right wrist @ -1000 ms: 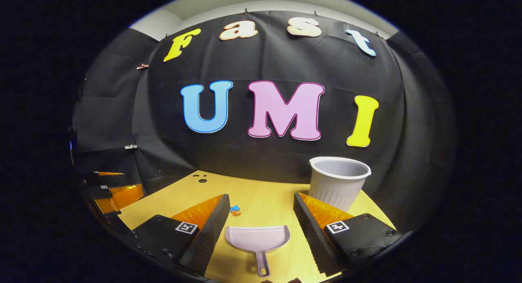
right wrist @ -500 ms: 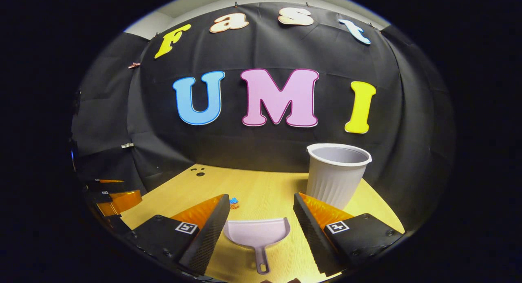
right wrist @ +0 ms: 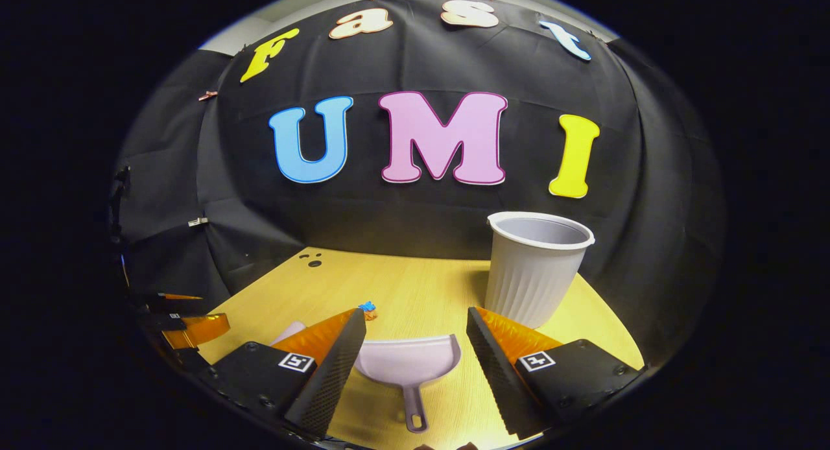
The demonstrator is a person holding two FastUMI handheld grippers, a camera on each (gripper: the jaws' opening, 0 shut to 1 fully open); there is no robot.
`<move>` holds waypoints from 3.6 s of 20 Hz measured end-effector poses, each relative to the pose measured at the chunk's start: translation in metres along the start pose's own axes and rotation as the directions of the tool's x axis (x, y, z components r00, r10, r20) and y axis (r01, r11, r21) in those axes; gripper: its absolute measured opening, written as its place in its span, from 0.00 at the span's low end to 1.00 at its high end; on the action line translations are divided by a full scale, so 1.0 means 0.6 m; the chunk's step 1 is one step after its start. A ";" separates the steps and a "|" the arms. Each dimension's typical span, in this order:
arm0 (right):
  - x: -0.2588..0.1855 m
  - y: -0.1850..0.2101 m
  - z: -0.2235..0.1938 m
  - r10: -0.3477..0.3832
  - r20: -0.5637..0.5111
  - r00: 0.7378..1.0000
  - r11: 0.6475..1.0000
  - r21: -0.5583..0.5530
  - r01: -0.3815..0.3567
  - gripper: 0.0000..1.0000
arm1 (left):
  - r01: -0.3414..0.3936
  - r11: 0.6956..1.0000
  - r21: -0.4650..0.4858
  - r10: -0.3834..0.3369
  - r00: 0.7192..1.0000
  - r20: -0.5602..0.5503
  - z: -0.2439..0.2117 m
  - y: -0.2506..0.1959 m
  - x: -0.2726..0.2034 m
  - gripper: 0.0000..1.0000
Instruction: Pick up the small broom and dustpan from the desktop, sweep the trash into the dustpan with the broom, and then empty the trash into the garbage bin.
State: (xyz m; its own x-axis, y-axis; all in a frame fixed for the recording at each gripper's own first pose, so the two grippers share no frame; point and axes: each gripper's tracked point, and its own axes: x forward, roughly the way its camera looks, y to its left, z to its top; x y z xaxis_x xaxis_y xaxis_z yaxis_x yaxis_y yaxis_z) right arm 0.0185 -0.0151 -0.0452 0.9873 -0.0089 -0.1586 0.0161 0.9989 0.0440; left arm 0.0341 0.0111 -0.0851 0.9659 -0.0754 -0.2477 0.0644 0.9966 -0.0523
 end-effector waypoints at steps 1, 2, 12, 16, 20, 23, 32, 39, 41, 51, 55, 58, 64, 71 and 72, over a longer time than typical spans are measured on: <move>0.004 0.002 -0.007 0.005 -0.016 1.000 1.000 -0.002 -0.005 0.98 | 0.005 1.000 -0.006 -0.006 1.000 -0.025 -0.012 -0.001 0.008 0.96; 0.008 -0.001 -0.020 0.005 -0.038 0.999 1.000 -0.009 -0.006 0.98 | 0.003 1.000 -0.012 -0.003 0.999 -0.047 -0.021 0.001 0.018 0.96; 0.000 -0.039 -0.097 -0.011 -0.163 0.987 0.998 -0.058 0.002 0.98 | -0.009 1.000 0.022 0.017 0.919 -0.394 -0.172 0.029 0.134 0.96; -0.013 -0.066 -0.108 -0.062 -0.176 0.982 0.998 -0.031 0.057 0.98 | -0.015 1.000 0.017 0.022 0.858 -0.514 -0.219 0.040 0.172 0.95; -0.018 -0.077 -0.116 -0.087 -0.176 0.981 0.996 -0.023 0.084 0.98 | -0.043 0.999 0.007 0.039 0.807 -0.589 -0.247 0.052 0.189 0.93; -0.016 -0.074 -0.134 -0.083 -0.202 0.976 0.996 0.011 0.087 0.98 | -0.023 0.997 0.075 0.064 0.785 -0.616 -0.256 0.056 0.196 0.92; -0.009 -0.056 -0.154 -0.052 -0.266 0.963 0.997 0.040 0.064 0.98 | 0.040 0.992 0.119 0.045 0.770 -0.637 -0.263 0.034 0.208 0.52; 0.000 -0.027 -0.172 0.015 -0.327 0.945 0.999 0.032 -0.005 0.98 | 0.044 0.996 0.074 0.007 0.817 -0.577 -0.260 0.037 0.203 0.29; 0.004 -0.020 -0.177 0.029 -0.350 0.936 0.999 0.046 -0.013 0.98 | 0.055 0.996 0.068 -0.006 0.820 -0.573 -0.262 0.040 0.193 0.25; 0.032 0.006 -0.226 0.072 -0.456 0.887 0.994 0.106 -0.027 0.99 | 0.046 0.998 -0.053 -0.063 0.911 -0.408 -0.167 0.041 0.121 0.24; 0.050 0.004 -0.288 0.064 -0.549 0.833 0.993 0.121 0.004 0.99 | 0.018 0.999 -0.048 -0.035 0.924 -0.381 -0.151 0.048 0.075 0.24; 0.069 -0.006 -0.330 0.051 -0.609 0.791 0.990 0.136 0.041 0.99 | -0.010 0.999 -0.046 -0.009 0.924 -0.381 -0.161 0.065 0.046 0.24; 0.112 -0.015 -0.399 0.027 -0.693 0.721 0.998 0.064 0.024 1.00 | -0.095 0.993 -0.075 0.055 0.905 -0.422 -0.186 0.084 0.016 0.24; 0.138 0.001 -0.423 0.064 -0.727 0.684 0.998 0.061 -0.029 0.72 | -0.171 0.979 -0.116 0.103 0.891 -0.442 -0.193 0.085 0.008 0.24; 0.140 -0.003 -0.424 0.059 -0.728 0.683 0.998 0.042 -0.042 0.56 | -0.177 0.977 -0.121 0.106 0.889 -0.446 -0.194 0.084 0.009 0.24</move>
State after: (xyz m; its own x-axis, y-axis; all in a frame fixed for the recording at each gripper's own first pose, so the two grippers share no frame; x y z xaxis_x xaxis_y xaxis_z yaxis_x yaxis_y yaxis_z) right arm 0.0613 -0.0058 -0.3098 0.5600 0.0867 -0.8240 -0.0184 0.9956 0.0922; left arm 0.0134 0.0570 -0.2019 0.7533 0.0232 -0.6573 -0.1384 0.9826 -0.1239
